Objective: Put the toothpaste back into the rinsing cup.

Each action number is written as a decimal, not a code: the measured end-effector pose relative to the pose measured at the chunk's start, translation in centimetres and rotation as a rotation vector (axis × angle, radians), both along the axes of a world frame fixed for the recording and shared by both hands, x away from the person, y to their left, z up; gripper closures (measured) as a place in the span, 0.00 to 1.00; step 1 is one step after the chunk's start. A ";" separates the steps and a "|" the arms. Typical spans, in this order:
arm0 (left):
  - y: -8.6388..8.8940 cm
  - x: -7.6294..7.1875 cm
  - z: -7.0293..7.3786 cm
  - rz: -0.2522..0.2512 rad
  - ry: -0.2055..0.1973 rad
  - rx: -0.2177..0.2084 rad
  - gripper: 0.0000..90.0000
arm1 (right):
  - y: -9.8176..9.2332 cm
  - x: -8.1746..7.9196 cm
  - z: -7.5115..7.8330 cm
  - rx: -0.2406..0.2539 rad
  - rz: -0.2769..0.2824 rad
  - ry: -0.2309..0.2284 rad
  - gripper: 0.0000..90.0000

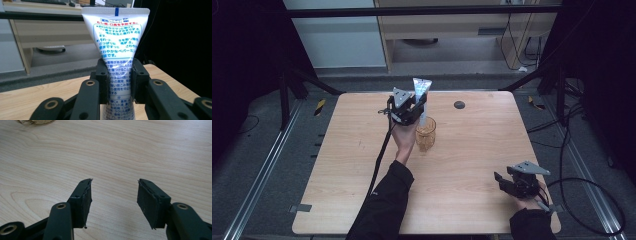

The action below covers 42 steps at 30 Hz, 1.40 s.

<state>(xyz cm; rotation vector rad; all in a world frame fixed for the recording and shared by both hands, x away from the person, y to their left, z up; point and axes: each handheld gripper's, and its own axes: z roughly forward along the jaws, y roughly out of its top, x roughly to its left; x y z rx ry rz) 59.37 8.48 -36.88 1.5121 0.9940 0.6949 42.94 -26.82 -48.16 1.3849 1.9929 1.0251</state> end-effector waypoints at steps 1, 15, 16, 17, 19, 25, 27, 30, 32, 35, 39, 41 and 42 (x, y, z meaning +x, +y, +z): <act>0.0 0.0 0.0 0.000 0.000 0.000 0.79 | 0.0 0.0 0.0 0.000 0.000 0.000 0.50; -0.4 1.1 -1.8 -0.015 0.020 0.009 0.79 | 0.1 0.1 -0.1 -0.005 0.005 0.000 0.49; -0.3 1.1 -1.9 -0.023 0.020 0.005 0.79 | 0.1 0.1 -0.1 -0.006 0.004 0.001 0.49; -0.3 1.1 -2.1 -0.026 0.025 0.005 0.79 | 0.1 0.0 0.0 0.004 0.001 0.009 0.49; -0.4 1.2 -2.3 -0.030 0.025 0.012 0.79 | 0.1 0.0 0.0 0.001 0.004 0.004 0.49; -0.6 1.3 -3.2 -0.030 0.037 0.021 0.79 | 0.2 0.1 -0.1 -0.006 0.006 0.000 0.49; -0.7 1.3 -3.5 -0.033 0.040 0.025 0.79 | 0.2 0.0 -0.1 -0.004 0.005 0.002 0.49; -0.7 1.3 -4.0 -0.032 0.045 0.034 0.79 | 0.2 0.1 -0.1 -0.007 0.006 0.001 0.49; -0.6 1.3 -4.3 -0.033 0.049 0.035 0.79 | 0.2 0.1 -0.1 -0.009 0.010 0.001 0.49; -0.5 1.3 -4.9 -0.036 0.058 0.036 0.79 | 0.2 0.1 -0.2 -0.011 0.010 0.002 0.49; -0.5 1.1 -5.6 -0.047 0.068 0.030 0.78 | 0.2 0.1 -0.2 -0.011 0.012 0.001 0.49; -0.6 1.0 -5.9 -0.048 0.068 0.036 0.78 | 0.3 0.1 -0.1 -0.007 0.010 0.004 0.49; -0.6 0.9 -6.0 -0.050 0.068 0.041 0.78 | 0.3 0.1 -0.1 -0.010 0.012 0.001 0.49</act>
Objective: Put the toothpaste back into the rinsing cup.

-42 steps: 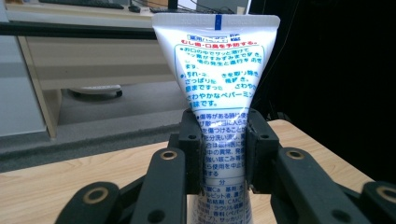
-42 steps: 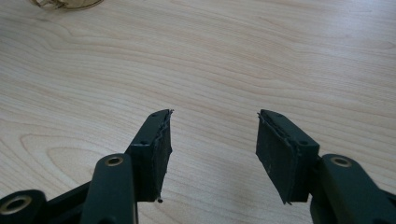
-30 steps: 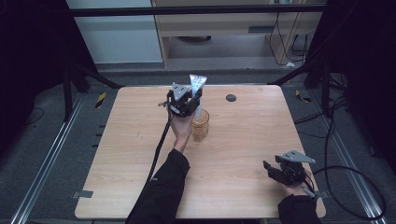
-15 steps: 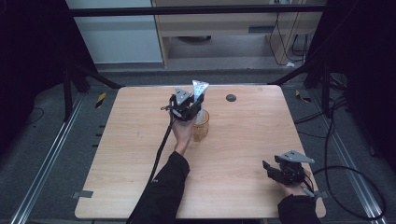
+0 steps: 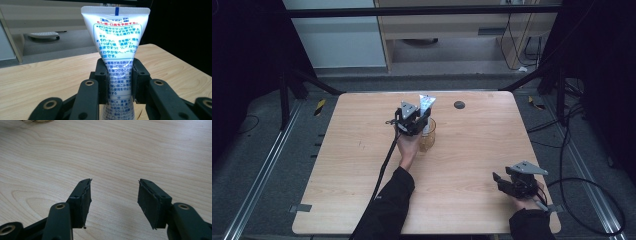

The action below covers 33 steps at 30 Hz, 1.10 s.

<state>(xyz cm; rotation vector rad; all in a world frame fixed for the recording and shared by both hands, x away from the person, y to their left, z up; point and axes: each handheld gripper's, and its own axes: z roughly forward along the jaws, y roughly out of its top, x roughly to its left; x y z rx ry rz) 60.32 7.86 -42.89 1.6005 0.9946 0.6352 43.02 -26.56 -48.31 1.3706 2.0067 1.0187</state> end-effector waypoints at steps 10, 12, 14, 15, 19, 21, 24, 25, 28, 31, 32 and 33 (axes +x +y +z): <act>-0.1 -0.6 -1.0 -0.009 0.011 0.011 0.77 | 0.0 0.0 0.0 -0.001 -0.001 0.002 0.48; 0.0 -0.7 -1.1 -0.013 0.014 0.018 0.76 | 0.0 0.0 0.0 -0.001 -0.002 0.002 0.48; 0.1 -0.7 -1.1 -0.015 0.015 0.027 0.76 | 0.0 0.0 0.0 0.000 -0.002 0.005 0.48; 0.1 -0.7 -1.2 -0.022 0.021 0.024 0.76 | 0.0 0.0 0.0 0.000 -0.001 0.005 0.47; 0.1 -0.9 -1.4 -0.030 0.034 0.031 0.71 | 0.1 0.0 0.0 -0.002 0.000 0.005 0.47; 0.1 -1.0 -1.4 -0.031 0.045 0.042 0.66 | 0.1 0.0 0.0 0.000 -0.001 0.006 0.47; 0.3 -1.0 -1.8 -0.039 0.061 0.049 0.64 | 0.1 0.0 0.0 0.000 -0.001 0.006 0.47; 0.4 -1.1 -1.8 -0.040 0.059 0.044 0.64 | 0.1 0.0 0.0 0.000 -0.001 0.006 0.47; 0.5 -1.3 -1.9 -0.046 0.059 0.050 0.64 | 0.1 0.0 0.0 -0.001 -0.001 0.007 0.47; 0.7 -1.5 -1.7 -0.062 0.060 0.049 0.61 | 0.1 0.0 0.0 -0.002 -0.001 0.007 0.46; 0.9 -1.7 -1.5 -0.068 0.053 0.049 0.60 | 0.1 0.0 0.0 -0.002 -0.001 0.007 0.46; 1.0 -1.9 -1.4 -0.067 0.045 0.044 0.59 | 0.1 0.0 0.0 -0.002 -0.002 0.006 0.46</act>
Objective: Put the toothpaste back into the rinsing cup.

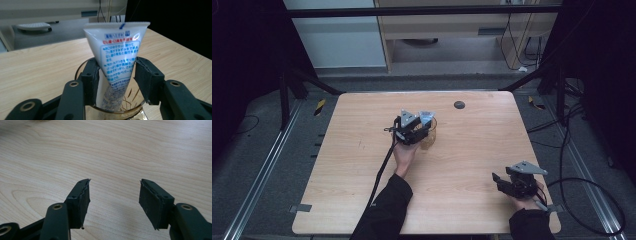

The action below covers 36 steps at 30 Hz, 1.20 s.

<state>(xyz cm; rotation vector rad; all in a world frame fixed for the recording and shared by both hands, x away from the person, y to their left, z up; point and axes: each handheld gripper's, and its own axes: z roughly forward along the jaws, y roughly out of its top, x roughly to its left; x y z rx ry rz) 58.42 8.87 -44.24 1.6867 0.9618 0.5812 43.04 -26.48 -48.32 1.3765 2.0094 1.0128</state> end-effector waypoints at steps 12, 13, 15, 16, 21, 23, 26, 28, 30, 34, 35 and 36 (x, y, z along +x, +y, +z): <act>4.2 -4.5 4.3 -0.024 -0.055 0.051 0.44 | 0.0 -0.2 0.1 0.006 -0.018 -0.006 0.40; 4.9 -5.1 4.5 -0.029 -0.053 0.051 0.43 | 0.0 -0.2 0.1 0.006 -0.019 -0.008 0.40; 5.7 -5.9 4.6 -0.029 -0.046 0.067 0.41 | -0.1 -0.3 0.0 0.003 -0.020 -0.017 0.38; 6.2 -6.4 4.6 -0.031 -0.041 0.076 0.40 | -0.1 -0.3 0.0 0.003 -0.022 -0.018 0.38; 8.5 -8.8 3.6 -0.031 0.003 0.136 0.37 | -0.3 -0.4 0.0 0.004 -0.030 -0.023 0.35; 9.3 -9.6 3.0 -0.029 0.018 0.146 0.36 | -0.4 -0.5 0.0 0.005 -0.032 -0.026 0.34; 10.5 -10.7 2.2 -0.017 0.046 0.178 0.35 | -0.4 -0.5 -0.1 -0.004 -0.031 -0.025 0.33; 11.3 -11.4 1.6 -0.007 0.057 0.200 0.34 | -0.5 -0.5 -0.1 -0.003 -0.031 -0.026 0.33; 12.1 -12.1 0.8 0.006 0.075 0.213 0.34 | -0.5 -0.6 -0.1 -0.001 -0.037 -0.024 0.32; 13.6 -13.0 -0.3 0.032 0.112 0.244 0.33 | -0.6 -0.7 -0.2 -0.004 -0.039 -0.026 0.30; 14.0 -13.2 -0.5 0.037 0.119 0.245 0.32 | -0.5 -0.7 -0.2 -0.005 -0.040 -0.022 0.30; 14.3 -13.4 -0.7 0.039 0.126 0.245 0.32 | -0.5 -0.7 -0.3 -0.012 -0.042 -0.023 0.30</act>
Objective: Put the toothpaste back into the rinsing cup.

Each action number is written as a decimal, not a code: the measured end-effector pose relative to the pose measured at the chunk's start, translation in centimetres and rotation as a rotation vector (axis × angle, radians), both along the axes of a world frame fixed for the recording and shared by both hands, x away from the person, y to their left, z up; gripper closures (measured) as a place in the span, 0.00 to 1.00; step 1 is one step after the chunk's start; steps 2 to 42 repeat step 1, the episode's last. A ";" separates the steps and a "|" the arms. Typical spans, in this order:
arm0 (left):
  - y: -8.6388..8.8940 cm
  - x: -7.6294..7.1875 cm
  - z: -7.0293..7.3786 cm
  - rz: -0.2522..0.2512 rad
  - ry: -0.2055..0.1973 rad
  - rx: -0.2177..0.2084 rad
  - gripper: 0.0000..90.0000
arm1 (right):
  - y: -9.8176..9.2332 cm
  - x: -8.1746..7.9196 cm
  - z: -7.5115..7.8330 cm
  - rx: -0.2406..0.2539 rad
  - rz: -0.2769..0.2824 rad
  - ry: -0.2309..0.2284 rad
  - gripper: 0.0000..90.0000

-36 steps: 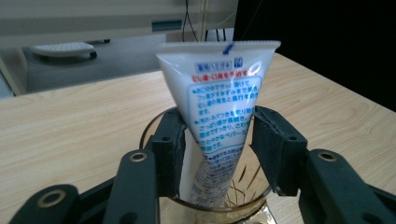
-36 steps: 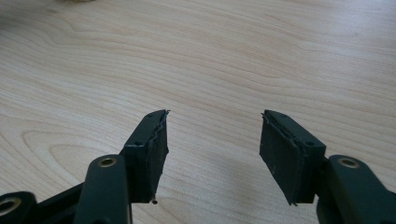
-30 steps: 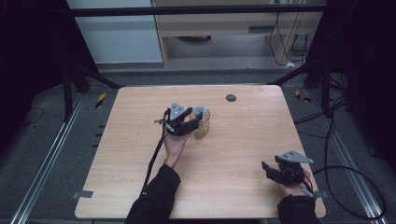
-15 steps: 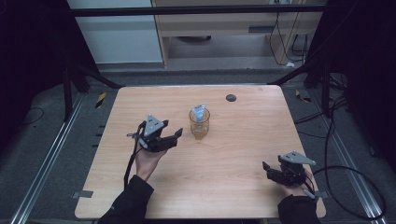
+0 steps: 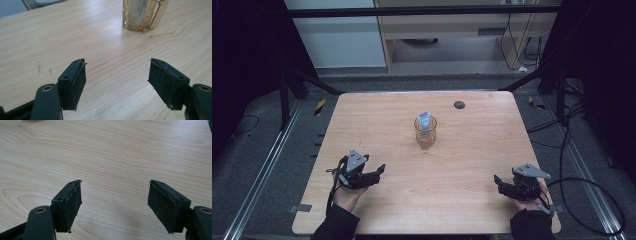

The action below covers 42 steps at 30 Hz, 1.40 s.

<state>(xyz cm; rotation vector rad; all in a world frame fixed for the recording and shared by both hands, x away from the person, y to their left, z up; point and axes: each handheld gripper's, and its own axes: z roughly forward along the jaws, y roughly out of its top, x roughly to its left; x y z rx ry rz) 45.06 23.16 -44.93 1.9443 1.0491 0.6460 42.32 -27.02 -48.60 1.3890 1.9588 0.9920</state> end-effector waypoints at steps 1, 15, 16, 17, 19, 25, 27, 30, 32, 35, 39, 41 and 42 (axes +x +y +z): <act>0.6 -0.4 -0.4 0.011 0.004 0.009 0.32 | 0.0 0.0 0.0 -0.003 0.000 0.000 0.29; 0.6 -0.4 -0.4 0.011 0.004 0.009 0.32 | 0.0 0.0 0.0 -0.003 0.000 0.000 0.29; 0.6 -0.4 -0.4 0.011 0.004 0.009 0.32 | 0.0 0.0 0.0 -0.003 0.000 0.000 0.29; 0.6 -0.4 -0.4 0.011 0.004 0.009 0.32 | 0.0 0.0 0.0 -0.003 0.000 0.000 0.29; 0.6 -0.4 -0.4 0.011 0.004 0.009 0.32 | 0.0 0.0 0.0 -0.003 0.000 0.000 0.29; 0.6 -0.4 -0.4 0.011 0.004 0.009 0.32 | 0.0 0.0 0.0 -0.003 0.000 0.000 0.29; 0.6 -0.4 -0.4 0.011 0.004 0.009 0.32 | 0.0 0.0 0.0 -0.003 0.000 0.000 0.29; 0.6 -0.4 -0.4 0.011 0.004 0.009 0.32 | 0.0 0.0 0.0 -0.003 0.000 0.000 0.29; 0.6 -0.4 -0.4 0.011 0.004 0.009 0.32 | 0.0 0.0 0.0 -0.003 0.000 0.000 0.29; 0.6 -0.4 -0.4 0.011 0.004 0.009 0.32 | 0.0 0.0 0.0 -0.003 0.000 0.000 0.29; 0.6 -0.4 -0.4 0.011 0.004 0.009 0.32 | 0.0 0.0 0.0 -0.003 0.000 0.000 0.29; 0.6 -0.4 -0.4 0.011 0.004 0.009 0.32 | 0.0 0.0 0.0 -0.003 0.000 0.000 0.29; 0.6 -0.4 -0.4 0.011 0.004 0.009 0.32 | 0.0 0.0 0.0 -0.003 0.000 0.000 0.29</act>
